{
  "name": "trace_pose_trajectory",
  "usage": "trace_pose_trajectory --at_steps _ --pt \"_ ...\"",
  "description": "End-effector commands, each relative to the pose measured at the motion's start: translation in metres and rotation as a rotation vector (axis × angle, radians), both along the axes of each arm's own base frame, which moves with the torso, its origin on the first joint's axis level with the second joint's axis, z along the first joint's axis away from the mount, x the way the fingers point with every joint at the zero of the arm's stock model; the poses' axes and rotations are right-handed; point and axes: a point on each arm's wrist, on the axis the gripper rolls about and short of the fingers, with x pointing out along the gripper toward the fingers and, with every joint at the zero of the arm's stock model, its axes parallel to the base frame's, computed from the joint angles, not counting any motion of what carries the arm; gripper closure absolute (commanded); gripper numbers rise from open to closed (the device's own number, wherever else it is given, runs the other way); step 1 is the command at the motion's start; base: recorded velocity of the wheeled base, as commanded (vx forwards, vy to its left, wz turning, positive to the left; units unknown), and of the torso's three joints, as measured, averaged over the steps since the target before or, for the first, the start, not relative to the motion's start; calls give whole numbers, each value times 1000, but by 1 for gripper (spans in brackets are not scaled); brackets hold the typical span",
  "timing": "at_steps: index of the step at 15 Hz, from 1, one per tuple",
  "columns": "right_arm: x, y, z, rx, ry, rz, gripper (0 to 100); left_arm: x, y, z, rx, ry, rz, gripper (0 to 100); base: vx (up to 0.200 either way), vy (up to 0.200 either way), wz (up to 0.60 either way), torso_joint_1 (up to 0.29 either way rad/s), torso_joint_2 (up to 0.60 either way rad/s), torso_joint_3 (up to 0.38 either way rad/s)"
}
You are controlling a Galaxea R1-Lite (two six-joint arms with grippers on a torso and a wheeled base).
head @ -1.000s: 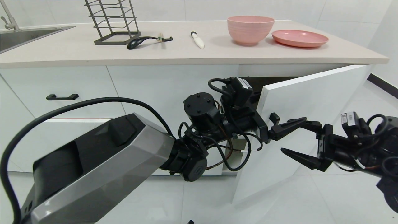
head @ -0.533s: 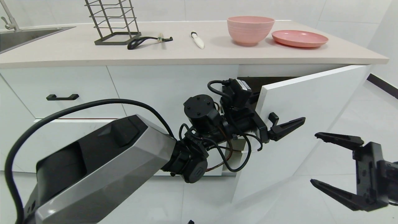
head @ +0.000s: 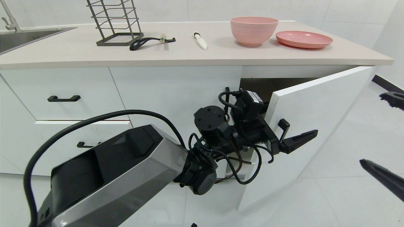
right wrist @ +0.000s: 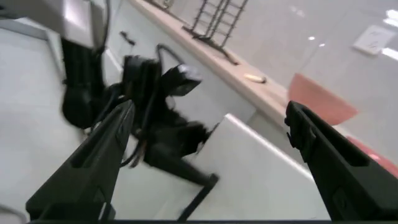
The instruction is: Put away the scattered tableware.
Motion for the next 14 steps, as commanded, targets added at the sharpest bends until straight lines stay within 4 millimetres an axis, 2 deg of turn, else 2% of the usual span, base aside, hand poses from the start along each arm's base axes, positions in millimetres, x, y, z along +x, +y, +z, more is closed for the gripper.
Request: trace_pose_trajectory --at_steps 1,2,7,14 --pt "-2 -1 10 20 -46 -32 0 -3 -4 -6 9 8 -11 0 0 0 0 0 0 0" --pt "-2 -1 10 20 -46 -32 0 -3 -4 -6 9 8 -11 0 0 0 0 0 0 0" --pt "8 -18 49 201 -106 -269 0 -44 -26 -16 15 18 -96 0 0 0 0 0 0 0" --pt "9 -23 57 239 -125 -323 0 -64 -40 -18 8 29 -117 0 0 0 0 0 0 0"
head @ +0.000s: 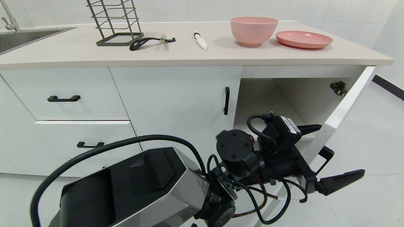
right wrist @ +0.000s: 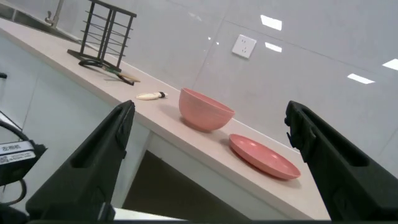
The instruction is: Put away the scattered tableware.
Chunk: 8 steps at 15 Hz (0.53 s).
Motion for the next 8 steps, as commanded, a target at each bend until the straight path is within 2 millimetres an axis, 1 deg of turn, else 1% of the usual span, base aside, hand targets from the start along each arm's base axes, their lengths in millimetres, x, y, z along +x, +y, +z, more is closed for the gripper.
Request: trace_pose_trajectory --at_steps 1,3,6,8 --pt "1 -2 4 8 -10 -12 0 -6 -5 -1 -5 3 -6 0 0 0 0 0 0 0" --pt "-2 -3 7 9 -22 -18 0 -10 -11 0 -15 -3 -20 0 0 0 0 0 0 0" --pt "-3 -4 9 11 -30 -21 0 -15 -17 -5 -9 2 -34 0 0 0 0 0 0 0" --pt "-6 -5 11 11 -44 -32 0 -24 -25 -6 -13 1 -58 0 0 0 0 0 0 0"
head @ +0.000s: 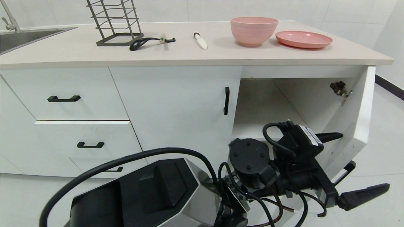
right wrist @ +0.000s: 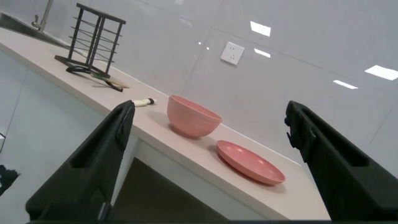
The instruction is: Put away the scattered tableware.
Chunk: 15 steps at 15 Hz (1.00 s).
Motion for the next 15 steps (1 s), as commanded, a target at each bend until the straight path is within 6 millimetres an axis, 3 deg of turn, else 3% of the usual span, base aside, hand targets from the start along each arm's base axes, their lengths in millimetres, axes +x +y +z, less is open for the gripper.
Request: trace_pose_trajectory --at_steps 1,9,13,15 --pt "-2 -1 2 -1 -13 -6 0 -8 -8 -4 -1 0 -23 0 0 0 0 0 0 0" --pt "-9 -3 9 0 -46 -24 0 -34 -50 -5 1 2 -103 0 0 0 0 0 0 0" --pt "-16 -3 17 -4 -88 -32 0 -63 -86 -5 -11 -4 -179 0 0 0 0 0 0 0" --pt "-20 -4 19 -7 -105 -42 0 -73 -92 -13 3 2 -199 0 0 0 0 0 0 0"
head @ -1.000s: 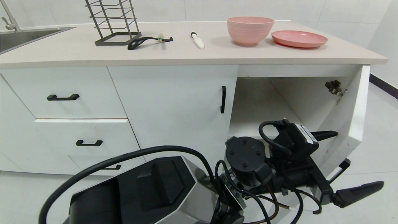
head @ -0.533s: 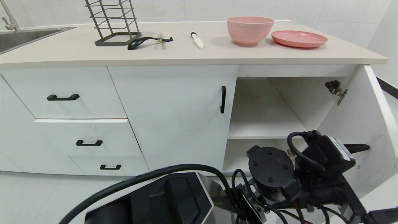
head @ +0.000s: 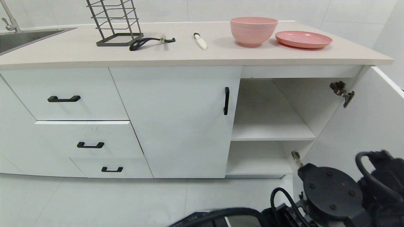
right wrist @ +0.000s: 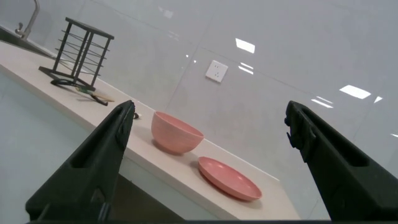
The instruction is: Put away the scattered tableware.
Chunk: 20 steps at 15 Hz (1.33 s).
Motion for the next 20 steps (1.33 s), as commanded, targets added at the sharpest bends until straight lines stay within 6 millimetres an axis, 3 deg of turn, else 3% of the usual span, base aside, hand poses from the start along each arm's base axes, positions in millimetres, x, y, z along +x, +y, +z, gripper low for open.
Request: trace_pose_trajectory --at_steps 1,4,6,7,9,13,14,17,20 --pt "-6 0 4 -5 -29 -7 0 -7 -8 -18 17 6 -15 0 0 0 0 0 0 0" --pt "-11 0 6 -8 -47 -9 0 -8 -2 -18 6 2 -15 0 0 0 0 0 0 0" --pt "-11 1 6 -10 -49 -9 0 4 29 0 16 19 19 0 0 0 0 0 0 0" --pt "-12 1 6 -10 -49 -9 0 17 51 7 27 27 57 0 0 0 0 0 0 0" --pt "-12 1 5 -11 -45 -5 0 41 120 27 60 43 166 0 0 0 0 0 0 0" --pt "-10 1 -3 -12 -15 -1 0 60 242 61 48 37 386 0 0 0 0 0 0 0" --pt "-9 1 -4 -13 -10 -1 0 61 256 65 41 34 412 0 0 0 0 0 0 0" --pt "-5 4 -22 -15 64 30 0 45 335 71 66 6 578 0 0 0 0 0 0 0" --pt "-7 8 -45 -24 136 52 0 12 401 86 18 -59 736 0 0 0 0 0 0 0"
